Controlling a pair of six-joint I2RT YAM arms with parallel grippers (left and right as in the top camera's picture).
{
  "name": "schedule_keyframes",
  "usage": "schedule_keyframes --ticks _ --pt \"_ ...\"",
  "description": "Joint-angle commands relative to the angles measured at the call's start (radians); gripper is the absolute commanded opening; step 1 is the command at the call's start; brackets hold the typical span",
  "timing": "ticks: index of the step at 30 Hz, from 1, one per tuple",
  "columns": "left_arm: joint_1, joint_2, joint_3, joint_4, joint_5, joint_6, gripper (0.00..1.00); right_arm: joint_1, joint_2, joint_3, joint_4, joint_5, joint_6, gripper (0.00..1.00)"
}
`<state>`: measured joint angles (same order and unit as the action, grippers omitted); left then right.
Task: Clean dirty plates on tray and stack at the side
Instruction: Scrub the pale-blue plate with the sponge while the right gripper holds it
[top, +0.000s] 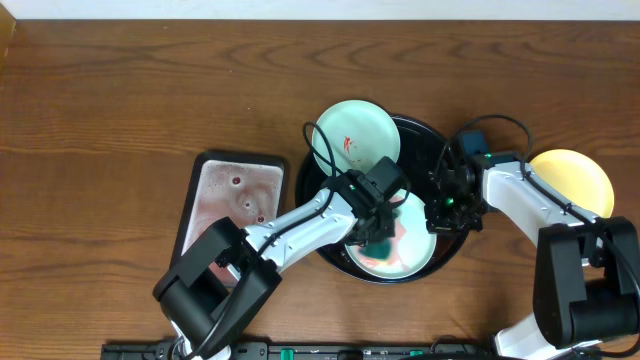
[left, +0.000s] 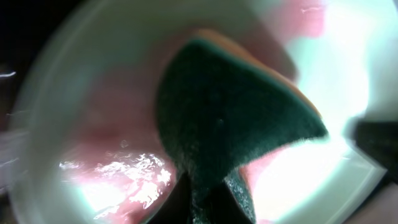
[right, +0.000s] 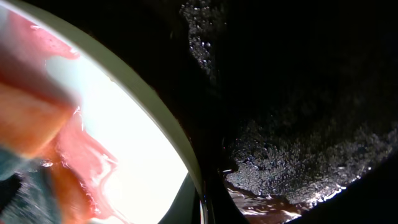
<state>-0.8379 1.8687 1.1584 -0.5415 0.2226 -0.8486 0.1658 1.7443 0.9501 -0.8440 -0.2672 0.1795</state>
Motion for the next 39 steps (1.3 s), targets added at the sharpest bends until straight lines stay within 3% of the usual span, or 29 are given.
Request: schedule_keyframes --ticks 1,3,6,8,9,11,18,25,29,35,39 --pt "0.02 0.042 -0.047 -0.141 -0.343 0.047 0.07 0.0 0.021 0.003 0.013 0.023 0.029 0.01" --pt "0.033 0.027 -0.046 -0.17 -0.42 0.048 0.07 0.0 0.021 0.003 0.014 0.023 0.029 0.01" --pt "0.035 0.028 -0.046 -0.103 -0.377 0.047 0.06 0.0 0.021 0.003 0.014 0.023 0.029 0.01" --pt "0.034 0.028 -0.046 -0.014 -0.253 0.047 0.07 0.0 0.021 0.003 0.013 0.023 0.029 0.01" --pt "0.033 0.028 -0.046 0.101 -0.052 0.047 0.07 0.0 0.021 0.003 0.014 0.023 0.029 0.01" --pt "0.021 0.028 -0.047 0.195 0.069 0.021 0.07 0.0 0.021 0.003 0.014 0.023 0.029 0.01" --pt "-0.042 0.044 -0.048 0.277 0.092 -0.132 0.07 0.0 0.021 0.003 0.014 0.023 0.029 0.01" --pt "-0.054 0.164 -0.048 0.288 0.154 -0.134 0.07 0.001 0.021 0.003 0.013 0.023 0.029 0.01" --pt "-0.037 0.169 -0.048 0.121 0.037 -0.016 0.07 0.0 0.021 0.003 0.003 0.023 0.029 0.01" --pt "0.027 0.107 -0.017 -0.171 -0.277 -0.012 0.07 0.0 0.021 0.003 0.003 0.023 0.022 0.01" --pt "0.043 0.07 0.027 -0.336 -0.583 -0.012 0.07 0.0 0.021 0.003 0.003 0.024 0.022 0.01"
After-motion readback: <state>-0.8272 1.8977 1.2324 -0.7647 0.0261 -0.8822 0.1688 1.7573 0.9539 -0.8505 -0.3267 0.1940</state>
